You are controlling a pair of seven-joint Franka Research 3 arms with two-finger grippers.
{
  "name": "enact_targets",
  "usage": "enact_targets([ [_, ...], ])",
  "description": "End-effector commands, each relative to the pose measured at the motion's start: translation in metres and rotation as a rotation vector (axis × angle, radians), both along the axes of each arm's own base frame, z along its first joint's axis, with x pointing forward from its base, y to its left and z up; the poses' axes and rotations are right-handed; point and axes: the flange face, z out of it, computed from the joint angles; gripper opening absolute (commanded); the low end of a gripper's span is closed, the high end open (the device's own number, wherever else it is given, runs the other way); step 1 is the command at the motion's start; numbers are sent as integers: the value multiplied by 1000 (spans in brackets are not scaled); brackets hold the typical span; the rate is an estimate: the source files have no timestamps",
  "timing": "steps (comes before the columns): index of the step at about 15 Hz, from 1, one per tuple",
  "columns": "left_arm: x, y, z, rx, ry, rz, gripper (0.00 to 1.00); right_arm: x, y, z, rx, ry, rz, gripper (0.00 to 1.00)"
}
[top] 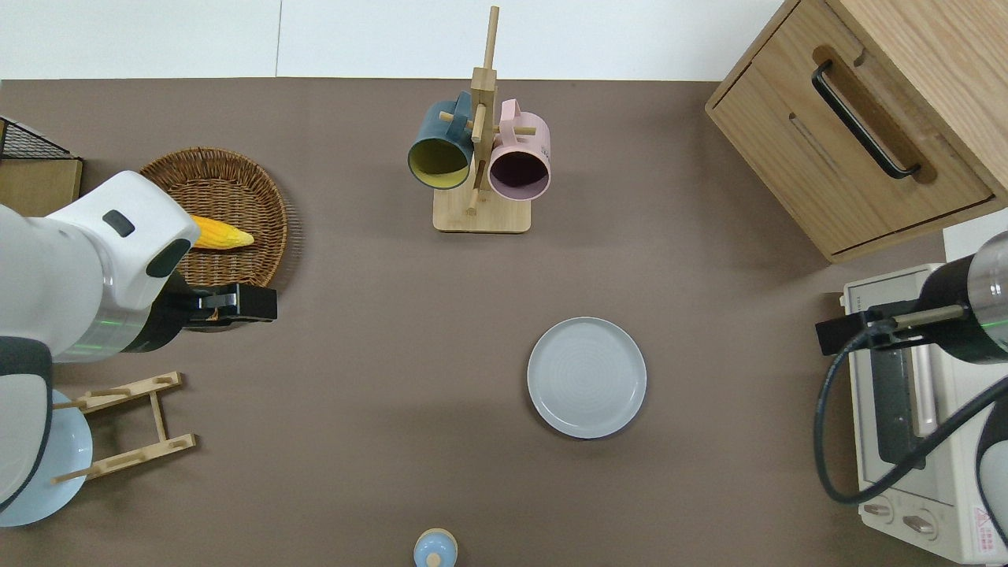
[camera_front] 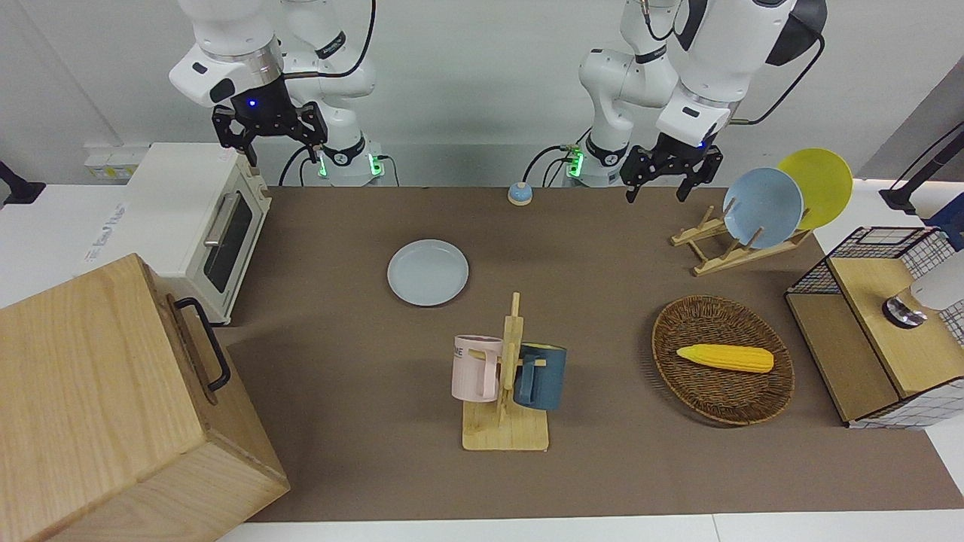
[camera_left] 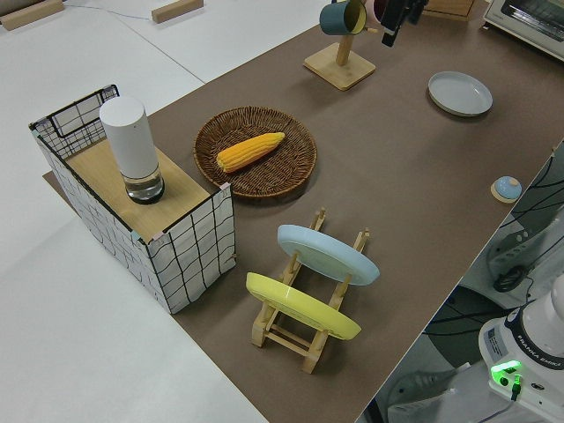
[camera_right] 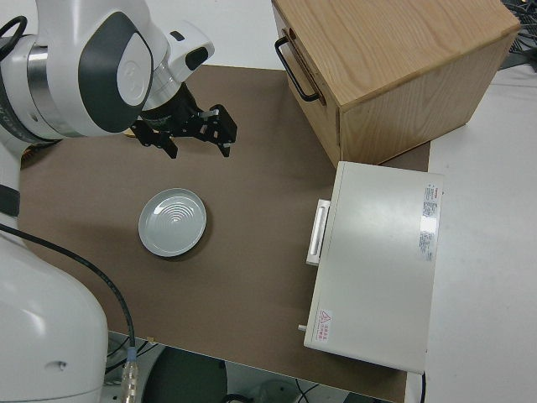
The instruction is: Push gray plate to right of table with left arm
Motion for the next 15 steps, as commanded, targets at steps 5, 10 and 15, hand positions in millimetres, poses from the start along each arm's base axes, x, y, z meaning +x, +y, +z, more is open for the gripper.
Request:
enact_targets([
  [5, 1, 36, 18, 34, 5, 55, 993, -5, -1, 2, -3, 6, 4, 996],
  [10, 1, 40, 20, 41, 2, 68, 993, -5, -1, 2, -1, 6, 4, 996],
  [15, 2, 48, 20, 45, 3, 90, 993, -5, -1, 2, -3, 6, 4, 996],
])
